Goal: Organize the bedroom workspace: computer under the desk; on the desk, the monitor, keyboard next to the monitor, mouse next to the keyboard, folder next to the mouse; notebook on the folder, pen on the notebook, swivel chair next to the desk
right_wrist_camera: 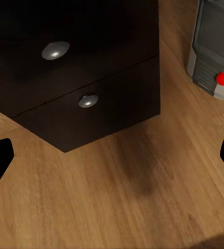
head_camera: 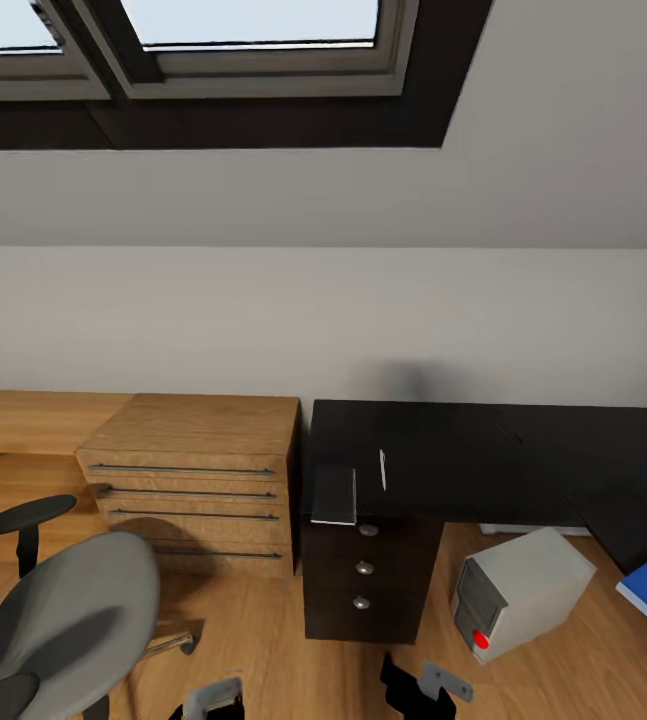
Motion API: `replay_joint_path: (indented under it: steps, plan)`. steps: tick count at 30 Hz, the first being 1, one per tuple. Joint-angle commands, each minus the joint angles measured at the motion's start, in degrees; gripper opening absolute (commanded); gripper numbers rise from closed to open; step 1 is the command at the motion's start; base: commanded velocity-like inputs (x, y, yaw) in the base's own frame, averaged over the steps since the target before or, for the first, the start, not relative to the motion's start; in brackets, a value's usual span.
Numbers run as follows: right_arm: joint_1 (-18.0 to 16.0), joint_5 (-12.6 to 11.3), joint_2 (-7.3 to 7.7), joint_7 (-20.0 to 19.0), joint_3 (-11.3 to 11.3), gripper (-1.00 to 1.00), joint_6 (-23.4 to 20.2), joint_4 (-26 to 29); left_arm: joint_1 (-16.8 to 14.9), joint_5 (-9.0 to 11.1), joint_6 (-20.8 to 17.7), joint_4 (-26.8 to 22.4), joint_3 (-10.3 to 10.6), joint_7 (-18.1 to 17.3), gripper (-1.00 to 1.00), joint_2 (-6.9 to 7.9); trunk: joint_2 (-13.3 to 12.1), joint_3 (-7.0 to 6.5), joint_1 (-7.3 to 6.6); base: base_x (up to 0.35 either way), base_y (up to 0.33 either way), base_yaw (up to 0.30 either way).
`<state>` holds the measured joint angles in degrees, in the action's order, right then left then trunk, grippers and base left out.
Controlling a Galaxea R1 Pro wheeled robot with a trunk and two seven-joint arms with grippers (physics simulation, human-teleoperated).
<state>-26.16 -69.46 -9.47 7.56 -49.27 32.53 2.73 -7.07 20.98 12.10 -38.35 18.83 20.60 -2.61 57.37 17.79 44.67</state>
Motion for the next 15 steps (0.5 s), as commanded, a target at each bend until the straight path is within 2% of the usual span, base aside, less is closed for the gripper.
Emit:
replay_joint_path:
  steps: [1,4,5,7,8,9,12,15]
  plan:
    - [-0.05,-0.06,-0.01,0.52,-0.43,1.00,0.06,0.39,-0.05,0.64,-0.77,-2.06,0.38,0.40,1.00,0.10,0.04,0.07,0.00,0.000,0.000,0.000]
    - [-0.11,-0.05,0.12,0.52,-0.35,1.00,-0.06,2.21,-0.05,0.64,-6.04,-8.35,0.38,0.50,1.00,0.17,0.04,0.07,0.00,0.000,0.000,0.000]
    - [-0.20,-0.03,0.24,0.52,-0.28,1.00,-0.19,3.85,-0.05,0.66,-10.94,-12.71,0.26,0.60,1.00,0.19,0.04,0.07,0.00,0.000,0.000,0.000]
    - [-0.31,-0.04,0.50,0.52,-0.23,1.00,-0.30,5.49,-0.05,0.70,-16.33,-17.11,0.08,0.82,1.00,0.21,0.04,0.07,0.00,0.000,0.000,0.000]
    - [-0.52,-0.07,1.17,0.57,-0.13,1.00,-0.43,7.89,-0.05,0.87,-24.06,-22.93,-0.28,1.08,1.00,0.25,0.04,0.07,0.00,0.000,0.000,0.000]
    - [-0.78,-0.10,1.69,0.58,-0.06,1.00,-0.62,9.57,-0.05,0.94,-28.20,-25.95,-0.99,1.23,1.00,0.17,0.04,0.07,0.00,0.000,0.000,0.000]
    - [-2.20,-0.34,2.51,0.63,0.05,1.00,-1.75,13.28,-0.01,1.07,-33.16,-31.27,-2.85,1.39,1.00,-0.11,0.04,0.07,0.00,0.000,0.000,0.000]
    - [-3.69,-0.58,2.88,0.63,0.22,1.00,-4.58,17.17,0.02,1.19,-35.50,-36.56,-4.55,1.40,1.00,-0.32,0.04,0.07,0.00,0.000,0.000,0.000]
